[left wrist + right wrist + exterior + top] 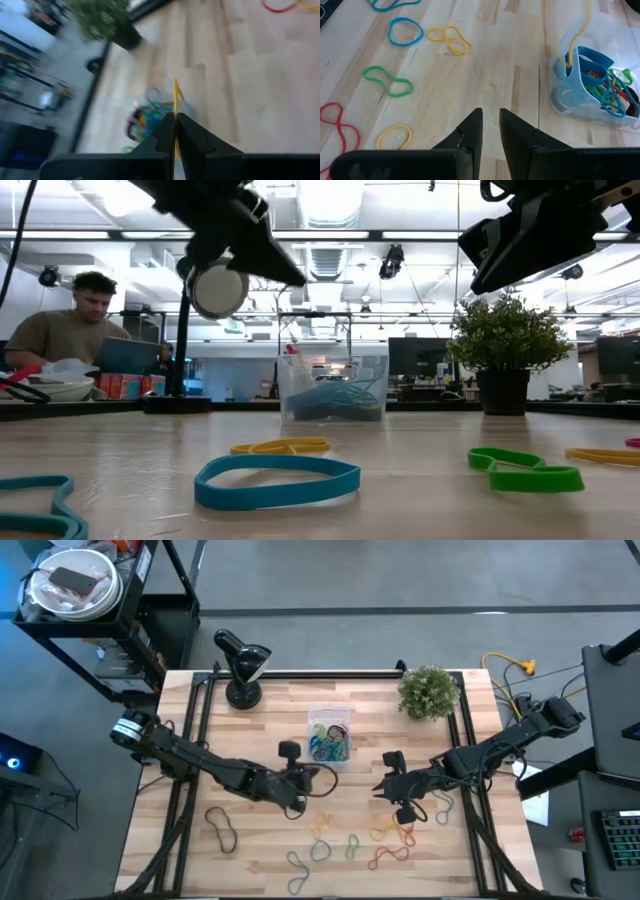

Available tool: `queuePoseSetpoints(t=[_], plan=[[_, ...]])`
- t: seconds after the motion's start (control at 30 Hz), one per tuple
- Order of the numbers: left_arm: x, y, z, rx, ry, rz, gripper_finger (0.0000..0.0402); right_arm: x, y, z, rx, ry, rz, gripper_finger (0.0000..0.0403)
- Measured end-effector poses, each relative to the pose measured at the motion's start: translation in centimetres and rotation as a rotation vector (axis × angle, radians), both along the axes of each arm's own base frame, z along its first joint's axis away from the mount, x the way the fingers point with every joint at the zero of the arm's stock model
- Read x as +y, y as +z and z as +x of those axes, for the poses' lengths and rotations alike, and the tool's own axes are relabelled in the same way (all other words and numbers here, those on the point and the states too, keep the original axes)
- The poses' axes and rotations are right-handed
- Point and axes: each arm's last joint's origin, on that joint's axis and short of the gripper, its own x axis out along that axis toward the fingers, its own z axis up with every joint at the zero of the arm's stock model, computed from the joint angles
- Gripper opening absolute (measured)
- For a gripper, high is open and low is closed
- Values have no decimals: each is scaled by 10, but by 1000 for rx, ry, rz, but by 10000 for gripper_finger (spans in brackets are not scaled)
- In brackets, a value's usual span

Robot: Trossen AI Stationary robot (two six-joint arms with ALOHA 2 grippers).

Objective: Pick and place rubber bands into bin
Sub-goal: Put yellow rubberband into the transparent bin

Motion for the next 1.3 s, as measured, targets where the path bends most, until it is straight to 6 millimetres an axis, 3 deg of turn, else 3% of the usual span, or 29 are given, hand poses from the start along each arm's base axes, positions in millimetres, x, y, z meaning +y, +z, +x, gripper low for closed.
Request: queuePoseSetpoints(t=[0.23, 0.47, 0.87, 1.3], plan=[[3, 16, 9, -71, -15, 172, 0, 0, 0, 0, 0, 0, -1, 61], [24, 24, 17, -111, 20, 243, 0, -1, -1, 0, -3, -11, -12, 61], [69, 19, 23, -82, 111, 233, 0, -1, -1, 0, -5, -18, -19, 61], [75, 15, 22, -75, 121, 217, 0, -1, -1, 0, -4, -17, -18, 61]])
